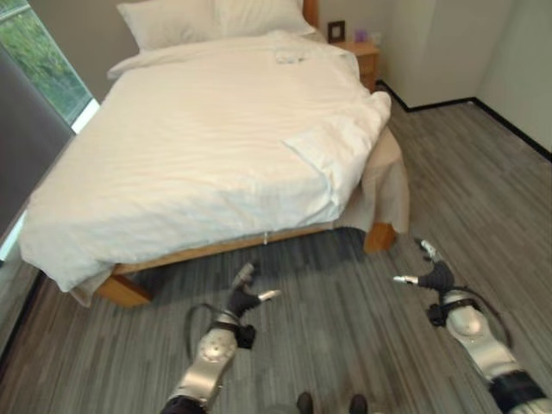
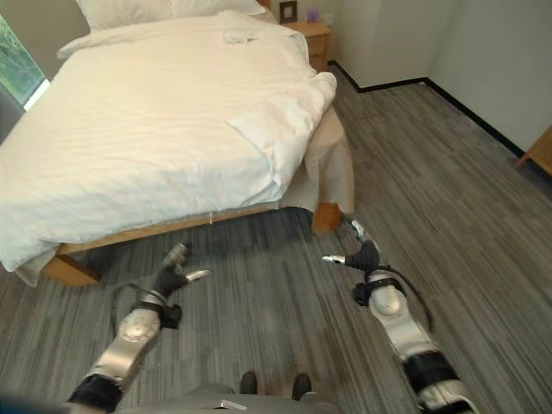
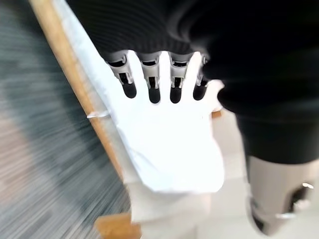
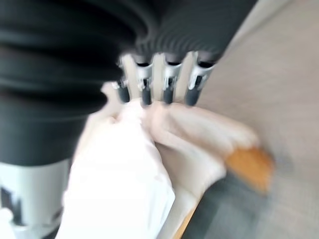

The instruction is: Making the bed.

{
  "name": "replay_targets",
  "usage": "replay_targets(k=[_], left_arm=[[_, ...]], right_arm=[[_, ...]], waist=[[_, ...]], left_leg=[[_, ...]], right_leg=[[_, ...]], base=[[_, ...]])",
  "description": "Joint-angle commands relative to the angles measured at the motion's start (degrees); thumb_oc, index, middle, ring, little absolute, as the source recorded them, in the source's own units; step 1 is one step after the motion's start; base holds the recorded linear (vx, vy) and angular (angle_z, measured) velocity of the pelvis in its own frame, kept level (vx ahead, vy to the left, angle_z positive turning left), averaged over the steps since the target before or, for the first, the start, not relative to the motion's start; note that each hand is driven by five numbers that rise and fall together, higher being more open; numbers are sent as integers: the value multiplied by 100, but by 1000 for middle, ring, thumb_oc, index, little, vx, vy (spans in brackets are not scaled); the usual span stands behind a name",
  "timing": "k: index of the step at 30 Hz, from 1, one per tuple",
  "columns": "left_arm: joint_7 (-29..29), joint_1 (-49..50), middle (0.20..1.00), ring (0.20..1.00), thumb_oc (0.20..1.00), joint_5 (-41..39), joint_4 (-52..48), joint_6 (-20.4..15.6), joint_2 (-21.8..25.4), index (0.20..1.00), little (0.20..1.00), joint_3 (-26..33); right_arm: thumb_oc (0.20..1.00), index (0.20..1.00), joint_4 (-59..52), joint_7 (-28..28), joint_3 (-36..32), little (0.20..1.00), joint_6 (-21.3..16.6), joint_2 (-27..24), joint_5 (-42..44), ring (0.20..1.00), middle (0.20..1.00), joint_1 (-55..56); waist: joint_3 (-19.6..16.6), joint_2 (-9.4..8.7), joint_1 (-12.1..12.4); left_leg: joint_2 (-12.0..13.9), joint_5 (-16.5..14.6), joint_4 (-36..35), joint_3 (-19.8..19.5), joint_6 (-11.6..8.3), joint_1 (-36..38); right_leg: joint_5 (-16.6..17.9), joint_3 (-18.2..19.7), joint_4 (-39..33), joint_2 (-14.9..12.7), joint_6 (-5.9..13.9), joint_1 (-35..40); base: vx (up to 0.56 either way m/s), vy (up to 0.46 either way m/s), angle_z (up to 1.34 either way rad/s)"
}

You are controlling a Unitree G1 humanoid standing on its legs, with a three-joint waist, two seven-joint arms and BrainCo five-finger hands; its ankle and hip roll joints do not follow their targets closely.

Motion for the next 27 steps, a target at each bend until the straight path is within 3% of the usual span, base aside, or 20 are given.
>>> replay_targets(k=[1,8,9,10,11,12,13,15,17,19,20,22,23,24,25,27], left_arm=[[-130,-181,1000,1000,1000,-271,267,-144,231,1000,1000,-160],[-213,138,1000,1000,1000,-459,-419,-59,253,1000,1000,101],[-198,155,1000,1000,1000,-618,-612,-59,256,1000,1000,115],[-199,153,1000,1000,1000,-620,-614,-58,258,1000,1000,116],[-148,117,1000,1000,1000,-672,-642,-62,249,1000,1000,114],[-79,35,1000,1000,1000,-731,-635,-54,221,1000,1000,92],[-40,-1,1000,1000,1000,-720,-672,-52,237,1000,1000,89],[-57,-57,1000,1000,1000,-720,-740,-37,244,1000,1000,34],[-106,-43,1000,1000,1000,-731,-740,7,260,1000,1000,-4],[-70,-79,1000,1000,1000,-689,-667,36,252,1000,1000,-8],[-2,-164,1000,1000,1000,-625,-569,54,204,1000,1000,-5],[17,-226,1000,1000,1000,-635,-543,31,187,1000,1000,-7],[157,-161,1000,1000,1000,-652,-515,23,115,1000,1000,67],[176,-102,1000,1000,1000,-696,-534,25,60,1000,1000,92],[176,-103,1000,1000,1000,-696,-536,26,60,1000,1000,94],[147,-120,1000,1000,1000,-851,-571,88,44,1000,1000,42]], right_arm=[[1000,1000,570,-173,289,1000,-25,-121,-115,1000,1000,-202],[1000,1000,-591,23,92,1000,55,-129,-321,1000,1000,135],[1000,1000,-804,-11,69,1000,78,-49,-456,1000,1000,182],[1000,1000,-806,-10,68,1000,80,-47,-458,1000,1000,180],[1000,1000,-851,-20,76,1000,101,-20,-527,1000,1000,152],[1000,1000,-919,-9,102,1000,148,40,-627,1000,1000,107],[1000,1000,-967,-24,106,1000,160,101,-632,1000,1000,99],[1000,1000,-1110,-25,131,1000,172,203,-651,1000,1000,156],[1000,1000,-1211,5,205,1000,187,264,-632,1000,1000,241],[1000,1000,-1203,-36,232,1000,197,269,-633,1000,1000,243],[1000,1000,-1164,-107,263,1000,245,255,-673,1000,1000,196],[1000,1000,-1214,-114,263,1000,249,229,-664,1000,1000,181],[1000,1000,-1199,-122,290,1000,245,226,-664,1000,1000,246],[1000,1000,-1180,-130,324,1000,230,192,-652,1000,1000,226],[1000,1000,-1179,-131,325,1000,229,191,-652,1000,1000,223],[1000,1000,-1059,-169,455,1000,189,82,-521,1000,1000,16]], waist=[[-134,-116,72],[-65,-185,90],[127,-210,97],[119,-215,102],[209,-204,74],[366,-126,-13],[412,-114,-39],[437,-165,-93],[440,-232,-168],[435,-270,-223],[431,-250,-278],[405,-273,-266],[293,-272,-287],[255,-187,-267],[254,-204,-275],[388,-249,-110]], left_leg=[[-26,-477,44,-477,-269,-60],[-40,-537,44,-445,-155,-116],[26,-553,44,-404,-78,-147],[22,-551,44,-399,-76,-163],[45,-572,44,-374,-53,-169],[121,-620,44,-374,-34,-105],[169,-668,44,-365,-56,-32],[189,-775,44,-328,-109,62],[201,-894,44,-304,-186,163],[241,-972,44,-301,-252,268],[378,-1110,44,-352,-360,385],[423,-1199,44,-376,-399,442],[585,-1205,44,-446,-438,657],[776,-1038,303,-404,-519,703],[758,-1016,299,-414,-519,687],[766,-234,2520,-435,-610,-314]], right_leg=[[-463,-79,103,-421,505,164],[-428,43,103,-397,521,81],[-497,-18,995,-367,607,-394],[-528,-9,1060,-376,610,-443],[-520,-91,1565,-417,782,-718],[-313,-241,2511,-524,1072,-1242],[-221,-362,2669,-596,1101,-1422],[-318,-673,2290,-735,989,-1547],[-226,-859,1401,-667,794,-1441],[-44,-863,902,-615,739,-1551],[163,-665,438,-575,791,-1728],[209,-544,268,-544,781,-1675],[278,-417,274,-455,648,-1597],[219,-429,266,-313,564,-1448],[236,-430,259,-332,563,-1457],[32,-476,103,-180,233,-930]], base=[[6,-4,-8],[30,21,-7],[-22,30,-14],[-39,46,-17],[10,71,-24],[80,75,-33],[157,41,-35],[287,-64,-26],[377,-122,5],[329,-128,8],[364,-181,21],[387,-194,28],[457,-223,27],[447,-224,24],[311,-242,18],[253,-324,6]])
